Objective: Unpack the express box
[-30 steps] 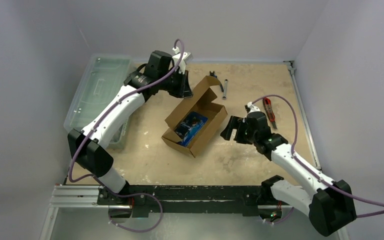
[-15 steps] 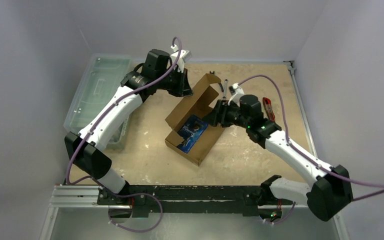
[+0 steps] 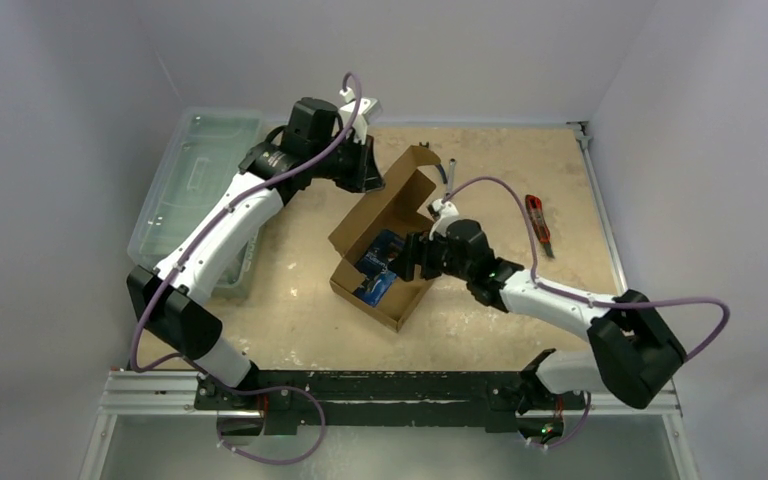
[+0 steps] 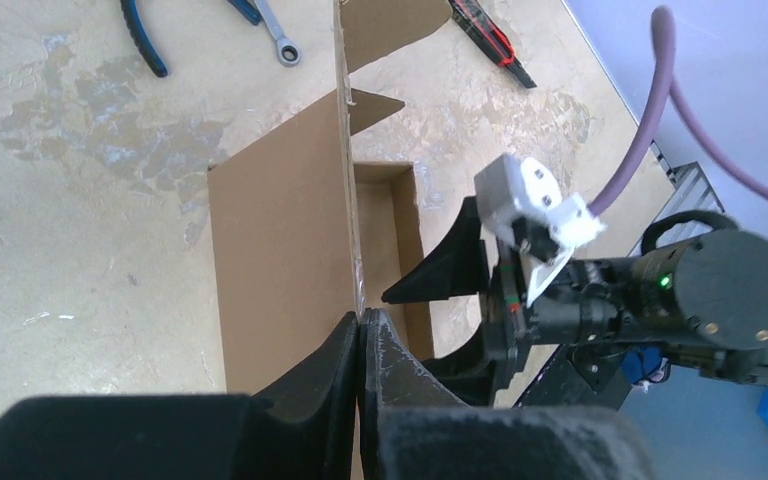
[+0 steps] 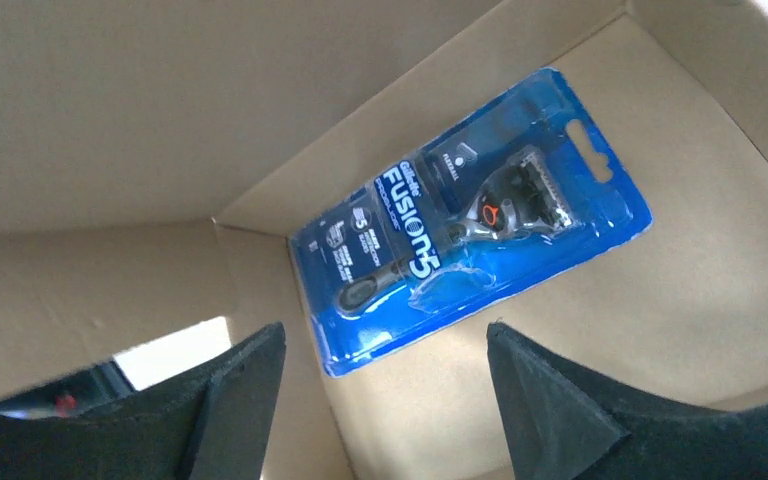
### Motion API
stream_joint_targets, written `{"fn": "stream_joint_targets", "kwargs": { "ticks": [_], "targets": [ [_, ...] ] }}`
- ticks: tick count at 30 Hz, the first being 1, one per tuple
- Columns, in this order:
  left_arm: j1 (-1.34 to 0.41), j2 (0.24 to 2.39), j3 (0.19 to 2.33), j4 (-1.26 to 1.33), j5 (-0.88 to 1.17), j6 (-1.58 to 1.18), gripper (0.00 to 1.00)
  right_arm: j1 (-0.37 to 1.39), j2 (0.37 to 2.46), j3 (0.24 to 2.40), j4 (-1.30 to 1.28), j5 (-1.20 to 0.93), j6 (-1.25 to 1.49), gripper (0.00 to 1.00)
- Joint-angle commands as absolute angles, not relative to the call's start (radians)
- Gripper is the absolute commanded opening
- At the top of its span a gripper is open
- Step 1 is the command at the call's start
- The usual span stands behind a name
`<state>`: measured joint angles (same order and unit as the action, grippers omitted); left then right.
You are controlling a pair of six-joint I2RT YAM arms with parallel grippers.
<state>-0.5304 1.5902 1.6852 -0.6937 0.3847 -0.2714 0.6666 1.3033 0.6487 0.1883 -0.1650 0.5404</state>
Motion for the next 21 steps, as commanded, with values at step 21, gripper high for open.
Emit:
{"fn": "stream_joint_targets", "kwargs": {
  "ticks": [21],
  "targets": [
    [-0.523, 1.527, 1.743, -0.701, 0.331, -0.235, 0.00, 0.791, 1.715, 0.599, 1.055, -0.180, -0.061, 0.74]
  ]
}}
